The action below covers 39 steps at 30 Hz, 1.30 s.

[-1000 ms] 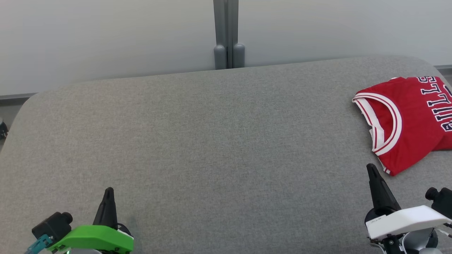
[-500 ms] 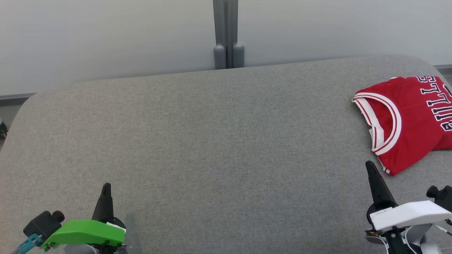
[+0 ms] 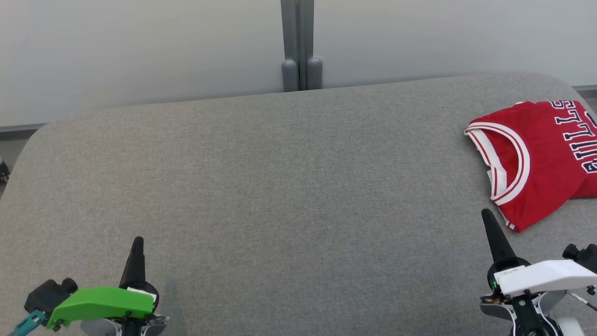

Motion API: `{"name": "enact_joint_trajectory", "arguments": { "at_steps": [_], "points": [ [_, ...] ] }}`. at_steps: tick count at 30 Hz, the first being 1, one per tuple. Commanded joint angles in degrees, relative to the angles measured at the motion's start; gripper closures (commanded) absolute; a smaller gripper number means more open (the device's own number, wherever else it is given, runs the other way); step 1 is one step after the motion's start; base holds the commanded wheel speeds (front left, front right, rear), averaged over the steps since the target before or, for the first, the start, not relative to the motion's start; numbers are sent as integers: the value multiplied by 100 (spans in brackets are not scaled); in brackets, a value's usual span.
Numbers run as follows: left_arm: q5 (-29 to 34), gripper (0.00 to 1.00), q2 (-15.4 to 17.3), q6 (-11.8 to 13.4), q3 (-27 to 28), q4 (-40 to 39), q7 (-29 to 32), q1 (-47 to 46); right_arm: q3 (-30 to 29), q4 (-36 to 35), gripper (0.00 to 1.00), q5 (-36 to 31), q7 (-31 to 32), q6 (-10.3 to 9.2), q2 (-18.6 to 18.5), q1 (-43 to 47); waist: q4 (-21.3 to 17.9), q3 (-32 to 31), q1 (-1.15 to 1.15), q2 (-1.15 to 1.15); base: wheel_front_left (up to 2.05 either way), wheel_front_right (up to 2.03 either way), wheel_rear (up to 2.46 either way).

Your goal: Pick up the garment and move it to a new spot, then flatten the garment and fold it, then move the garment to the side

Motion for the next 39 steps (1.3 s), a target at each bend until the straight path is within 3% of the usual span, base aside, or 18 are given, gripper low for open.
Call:
{"name": "enact_joint_trajectory", "arguments": {
  "at_steps": [1, 39],
  "points": [
    [-146, 100, 8, -58, 61, -38, 32, -168, -15, 3, 100, 170, 19, -1, -39, -122, -1, 0, 0, 0, 0, 0, 0],
    [-1835, 100, -238, -405, 591, 48, 545, -355, -108, 593, 100, 2081, 237, -1, -20, -530, -18, 5, 0, 0, 0, 0, 0]
  ]
}}
